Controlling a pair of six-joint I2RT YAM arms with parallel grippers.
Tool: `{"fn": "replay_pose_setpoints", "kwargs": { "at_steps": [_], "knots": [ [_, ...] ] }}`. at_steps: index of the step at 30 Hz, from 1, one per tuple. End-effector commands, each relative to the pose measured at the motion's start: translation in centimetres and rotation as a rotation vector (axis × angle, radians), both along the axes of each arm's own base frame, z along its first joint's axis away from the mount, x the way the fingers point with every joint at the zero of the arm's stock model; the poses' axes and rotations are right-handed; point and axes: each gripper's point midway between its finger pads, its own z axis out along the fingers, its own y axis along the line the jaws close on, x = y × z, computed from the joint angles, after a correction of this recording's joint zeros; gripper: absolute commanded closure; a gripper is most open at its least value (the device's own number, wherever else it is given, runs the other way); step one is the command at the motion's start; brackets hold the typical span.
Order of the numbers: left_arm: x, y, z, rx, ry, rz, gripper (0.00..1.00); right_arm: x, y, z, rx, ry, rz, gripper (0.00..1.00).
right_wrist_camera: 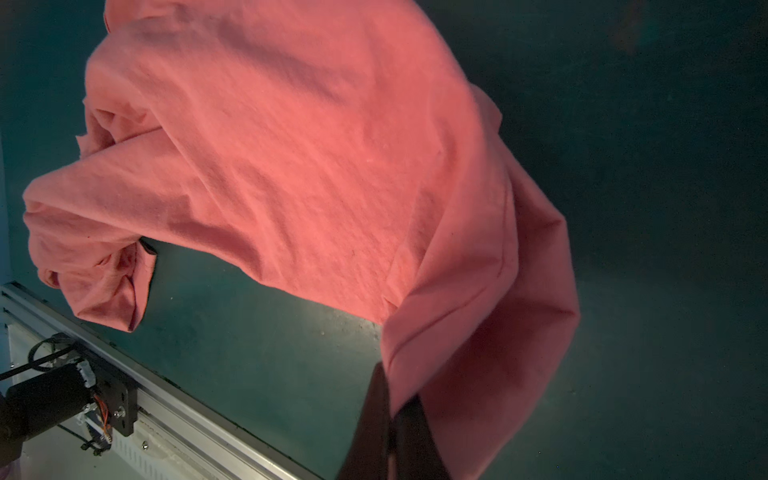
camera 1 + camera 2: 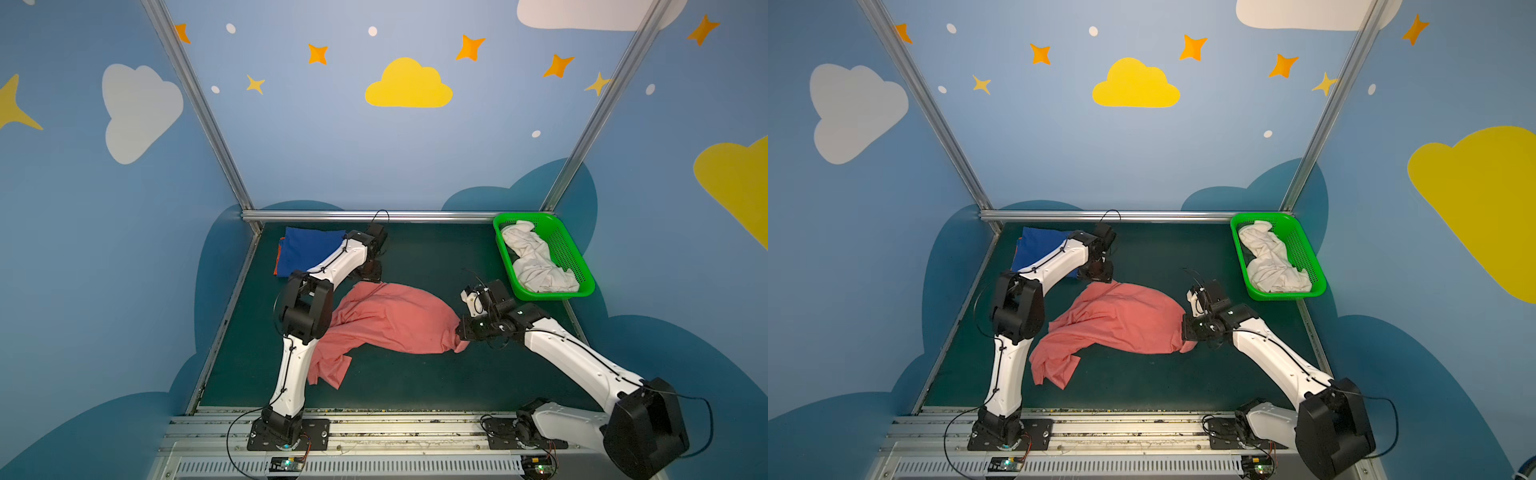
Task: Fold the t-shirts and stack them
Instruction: 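Pull the pink t-shirt onto the table with right gripper while left gripper approaches, then grasp the pink t-shirt's near end with the left gripper and stretch it between grippers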
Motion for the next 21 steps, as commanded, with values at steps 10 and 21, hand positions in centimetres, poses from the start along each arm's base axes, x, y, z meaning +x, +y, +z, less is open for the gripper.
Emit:
{"fn": "replay_pose_setpoints", "kwargs": {
  "at_steps": [10,21],
  "knots": [
    [-1.1,-0.8,-0.9,-0.036,0.068,-0.028,0.95,0.2,-0.8,1.0,0.055,-0.035,-0.027,1.00],
    [0.6,-0.5,12.8,-0.154,-0.315,-0.032,0.95,1.5,-2.2,3.0,0.041,-0.082,-0.057,1.00]
  ]
}}
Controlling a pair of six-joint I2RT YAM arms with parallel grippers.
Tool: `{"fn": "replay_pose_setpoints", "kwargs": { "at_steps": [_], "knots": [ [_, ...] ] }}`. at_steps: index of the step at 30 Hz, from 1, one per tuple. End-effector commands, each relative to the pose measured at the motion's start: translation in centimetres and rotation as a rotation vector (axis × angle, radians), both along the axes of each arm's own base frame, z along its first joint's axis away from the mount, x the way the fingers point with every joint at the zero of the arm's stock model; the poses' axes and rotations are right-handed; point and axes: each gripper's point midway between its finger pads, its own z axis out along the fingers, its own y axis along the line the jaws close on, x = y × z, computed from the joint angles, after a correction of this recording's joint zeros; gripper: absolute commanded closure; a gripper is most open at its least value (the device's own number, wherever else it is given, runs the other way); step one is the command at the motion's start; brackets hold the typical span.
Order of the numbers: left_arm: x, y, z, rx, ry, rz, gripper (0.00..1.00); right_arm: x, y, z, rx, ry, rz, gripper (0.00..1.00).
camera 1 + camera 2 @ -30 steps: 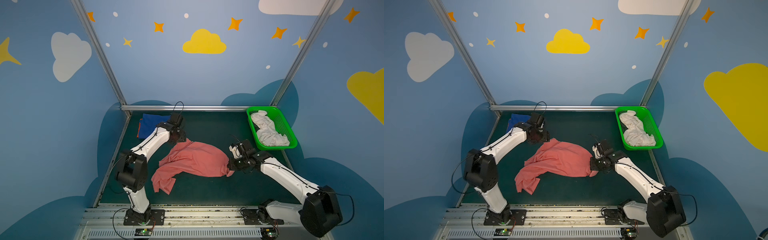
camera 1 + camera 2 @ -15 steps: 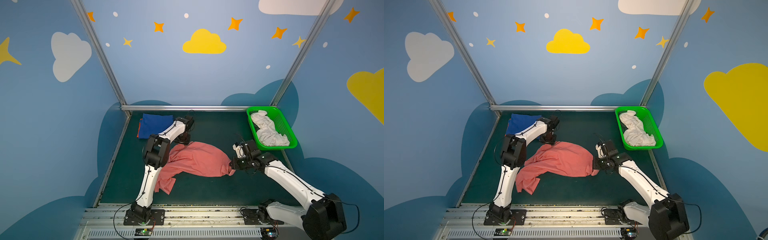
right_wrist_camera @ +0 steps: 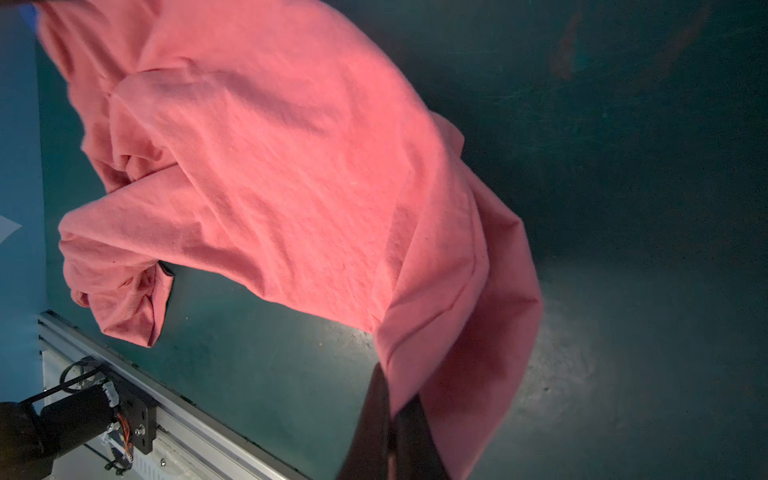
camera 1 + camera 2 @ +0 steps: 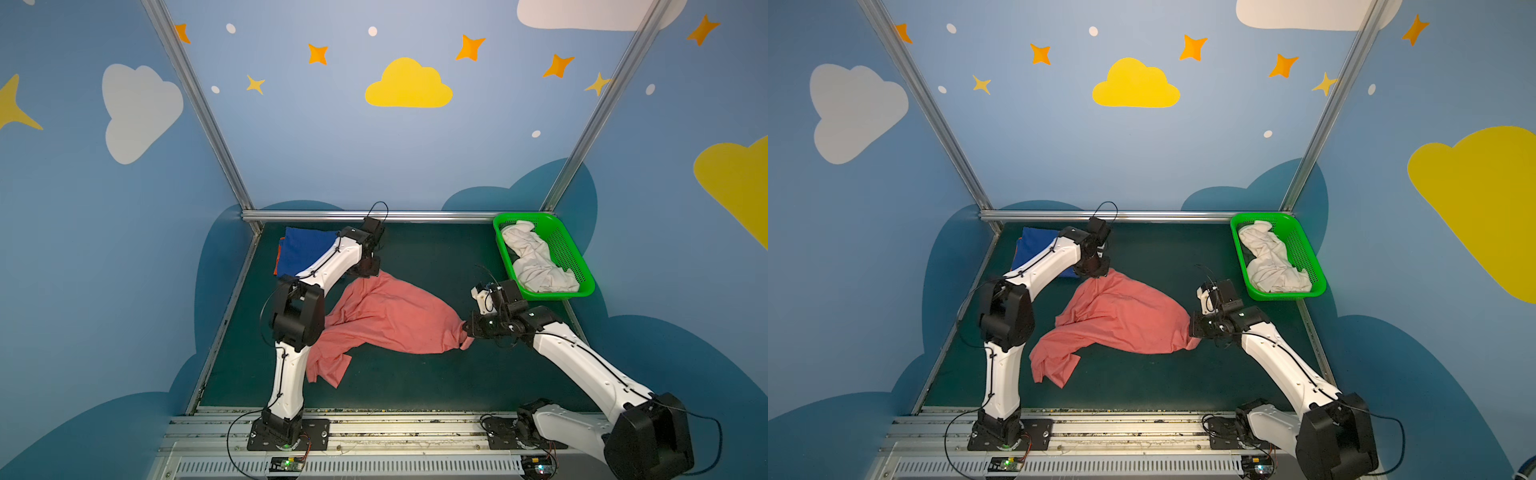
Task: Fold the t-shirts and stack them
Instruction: 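Grasp the pink t-shirt's near end with the left gripper and stretch it between grippers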
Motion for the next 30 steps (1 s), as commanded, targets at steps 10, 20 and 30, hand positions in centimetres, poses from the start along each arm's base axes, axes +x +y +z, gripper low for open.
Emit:
{"fn": "replay_pose_setpoints", "kwargs": {
  "at_steps": [10,20,30],
  "knots": [
    [-1.6,1.1,12.4,-0.178,-0.390,0.013,0.95,1.5,-3.5,5.3,-0.072,-0.158,-0.089,1.00],
    [-11.8,4.7,11.1,-0.274,-0.457,0.031,0.90,0.6,-7.1,5.1,-0.153,-0.187,-0.226,1.00],
    [-22.1,7.5,3.2,-0.381,-0.256,0.219,0.57,-0.2,-6.3,2.0,-0.137,-0.064,-0.207,1.00]
  ]
}}
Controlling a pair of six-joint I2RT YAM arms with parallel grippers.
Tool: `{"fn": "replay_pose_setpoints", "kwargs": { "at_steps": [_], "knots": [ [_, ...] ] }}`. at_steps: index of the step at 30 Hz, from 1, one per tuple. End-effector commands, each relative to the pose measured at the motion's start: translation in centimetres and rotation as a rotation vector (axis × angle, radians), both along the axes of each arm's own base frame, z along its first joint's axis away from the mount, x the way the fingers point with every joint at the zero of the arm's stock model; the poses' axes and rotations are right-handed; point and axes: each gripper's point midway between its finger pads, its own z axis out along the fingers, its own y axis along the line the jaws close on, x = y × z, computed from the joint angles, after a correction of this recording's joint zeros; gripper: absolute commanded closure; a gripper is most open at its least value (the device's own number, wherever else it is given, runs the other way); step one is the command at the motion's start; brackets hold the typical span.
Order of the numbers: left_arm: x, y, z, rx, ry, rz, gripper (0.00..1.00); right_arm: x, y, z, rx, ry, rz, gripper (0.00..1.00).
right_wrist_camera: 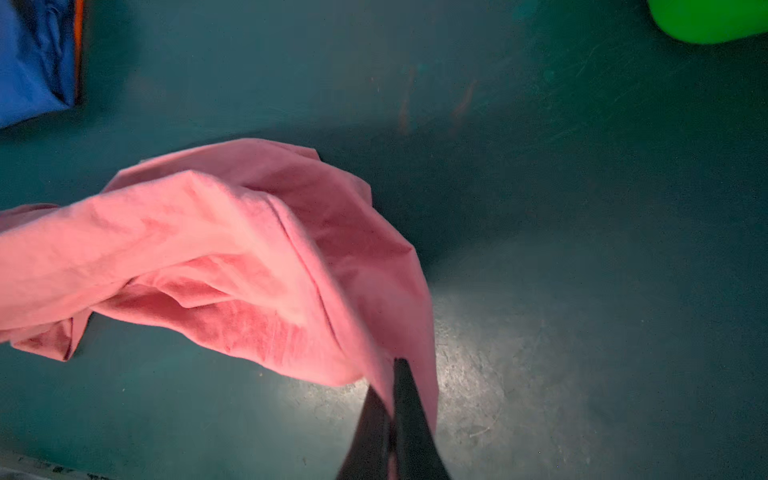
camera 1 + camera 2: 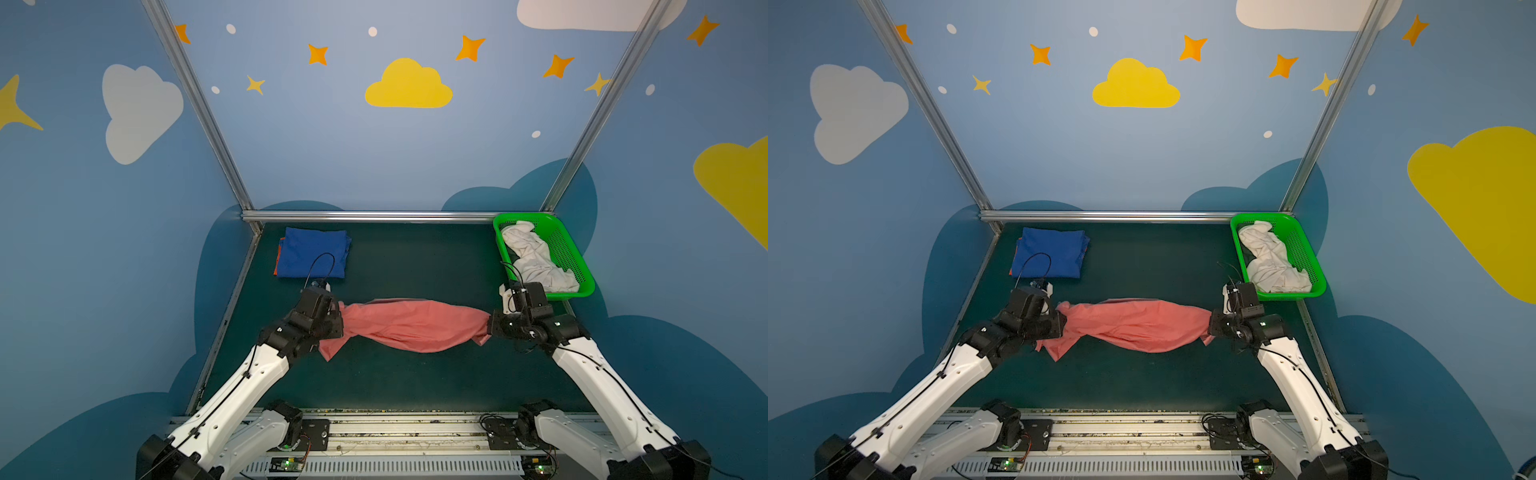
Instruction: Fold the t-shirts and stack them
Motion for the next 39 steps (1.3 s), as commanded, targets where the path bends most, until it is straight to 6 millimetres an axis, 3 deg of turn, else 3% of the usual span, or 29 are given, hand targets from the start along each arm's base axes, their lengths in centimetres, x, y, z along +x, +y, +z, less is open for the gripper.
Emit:
{"fn": "replay_pose_setpoints", "kwargs": {
  "at_steps": [1,4,6,8,12,16,22,28,31,35,37,39],
  "knots": [
    [-0.6,0.5,2.9,-0.093,-0.082,0.077,0.51,-0.2,0.1,-0.2,0.016,0.024,-0.009,1.00],
    [0.4,0.4,5.4,-0.108,-0.175,0.078,0.38,0.0,0.4,-0.3,0.027,0.021,0.000,1.00],
    [1.4,-0.4,6.6,-0.112,-0.195,0.047,0.34,0.1,0.7,-0.3,0.036,0.026,0.008,1.00],
    [2.6,-1.2,6.6,-0.099,-0.173,0.022,0.31,0.0,0.8,-0.5,0.041,0.036,0.013,1.00],
    [5.6,-3.2,4.2,-0.049,-0.038,0.000,0.30,0.0,1.1,-1.1,0.052,0.061,0.020,1.00],
    [7.0,-4.8,0.0,0.014,0.157,-0.036,0.30,-0.1,1.2,-1.3,0.055,0.070,0.023,1.00],
    [6.8,-5.5,-4.7,0.077,0.329,-0.051,0.30,-0.2,1.4,-1.6,0.061,0.074,0.027,1.00],
    [5.7,-4.0,-8.7,0.184,0.435,-0.041,0.29,0.0,1.9,-2.1,0.081,0.093,0.039,1.00],
    [5.8,-3.1,-9.0,0.238,0.440,-0.028,0.59,0.1,2.0,-2.1,0.087,0.090,0.042,1.00],
    [6.2,-3.9,-7.8,0.189,0.396,-0.042,0.85,0.1,2.0,-2.1,0.087,0.088,0.041,1.00],
    [6.3,-4.1,-6.9,0.165,0.365,-0.043,0.95,0.1,2.0,-2.2,0.089,0.088,0.040,1.00],
    [6.3,-4.1,-6.0,0.146,0.332,-0.036,0.95,0.0,2.0,-2.3,0.091,0.088,0.037,1.00]
  ]
}}
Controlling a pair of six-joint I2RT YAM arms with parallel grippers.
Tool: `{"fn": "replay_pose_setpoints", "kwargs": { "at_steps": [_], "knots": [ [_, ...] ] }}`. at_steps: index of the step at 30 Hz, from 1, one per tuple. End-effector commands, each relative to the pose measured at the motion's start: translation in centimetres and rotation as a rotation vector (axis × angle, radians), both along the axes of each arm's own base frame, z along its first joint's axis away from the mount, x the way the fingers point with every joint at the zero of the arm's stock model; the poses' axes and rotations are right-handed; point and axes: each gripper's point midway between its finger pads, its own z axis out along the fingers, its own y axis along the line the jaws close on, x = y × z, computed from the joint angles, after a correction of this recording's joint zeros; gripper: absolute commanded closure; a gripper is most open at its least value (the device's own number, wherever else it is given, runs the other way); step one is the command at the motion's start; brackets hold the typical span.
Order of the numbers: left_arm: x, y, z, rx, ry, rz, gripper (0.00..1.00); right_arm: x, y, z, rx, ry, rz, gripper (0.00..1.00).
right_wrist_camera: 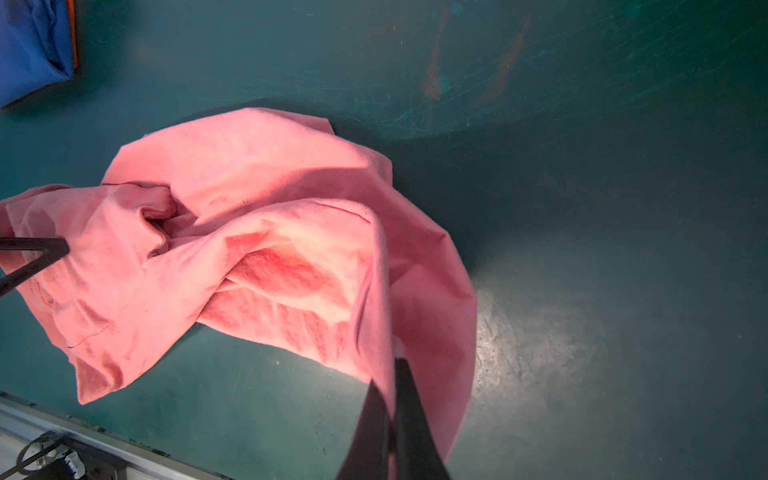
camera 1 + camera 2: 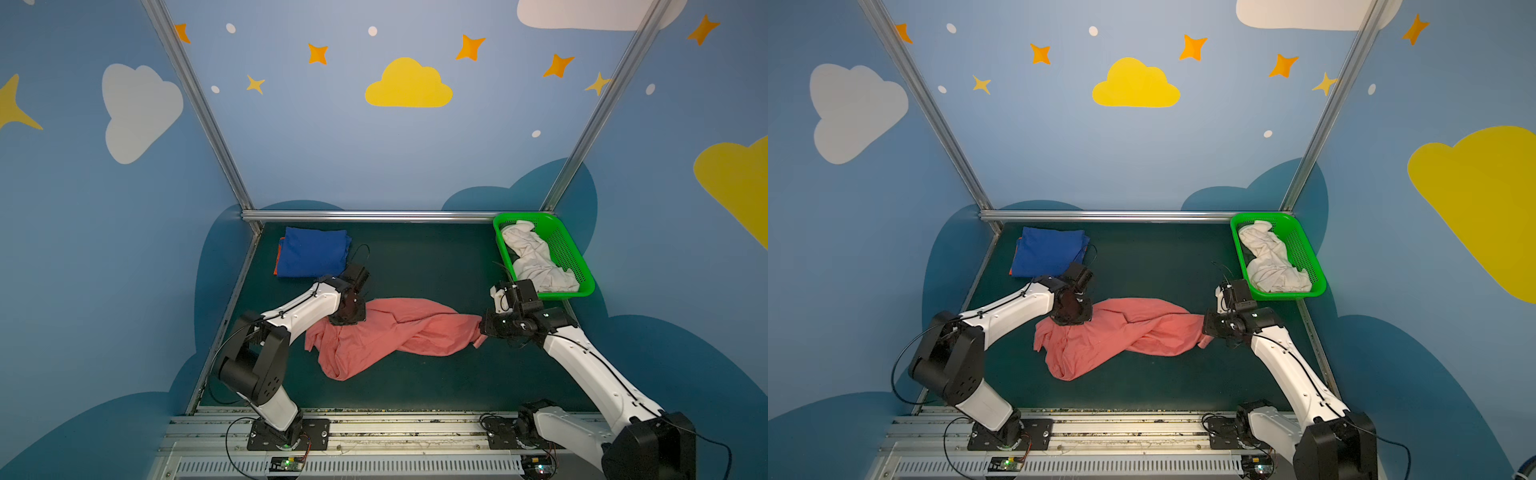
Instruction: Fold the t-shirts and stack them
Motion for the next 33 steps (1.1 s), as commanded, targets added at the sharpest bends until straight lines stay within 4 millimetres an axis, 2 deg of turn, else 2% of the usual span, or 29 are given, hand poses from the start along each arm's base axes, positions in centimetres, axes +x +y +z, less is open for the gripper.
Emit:
{"fn": "replay_pose_setpoints", "kwargs": {
  "at_steps": [1,6,12,15,18,22,24,25,29,31,33],
  "knots": [
    [-0.2,0.2,2.1,-0.023,-0.062,0.005,0.95,-0.3,0.0,-0.3,0.010,0.004,-0.002,1.00],
    [-1.3,-0.1,4.2,-0.083,-0.119,0.006,0.95,-0.5,0.0,-0.5,0.011,0.006,-0.007,1.00],
    [-3.9,-2.7,6.1,-0.202,-0.174,-0.070,0.94,-0.6,0.0,-0.6,0.014,0.008,-0.007,1.00],
    [-5.8,-3.7,5.6,-0.225,-0.145,-0.110,0.89,-0.6,0.1,-0.8,0.018,0.011,-0.006,1.00],
    [-7.8,-4.2,4.0,-0.221,-0.070,-0.140,0.84,-0.6,0.2,-1.0,0.024,0.018,-0.003,1.00],
    [-9.8,-4.3,2.7,-0.197,0.001,-0.166,0.71,-0.5,0.4,-1.1,0.033,0.024,-0.001,1.00],
    [-9.5,-3.5,3.3,-0.165,-0.029,-0.144,0.63,-0.5,0.5,-1.1,0.035,0.023,0.000,1.00],
    [-8.9,-3.0,4.0,-0.144,-0.067,-0.120,0.54,-0.5,0.5,-1.1,0.036,0.025,0.002,1.00],
    [-5.9,-0.3,7.5,-0.078,-0.238,0.020,0.33,-0.4,0.6,-1.1,0.037,0.026,0.002,1.00],
    [-4.5,0.9,8.6,-0.077,-0.277,0.067,0.31,-0.3,0.6,-1.1,0.035,0.026,0.003,1.00],
    [-3.2,2.2,8.8,-0.088,-0.279,0.118,0.31,-0.3,0.6,-1.2,0.034,0.029,0.001,1.00]
  ]
}}
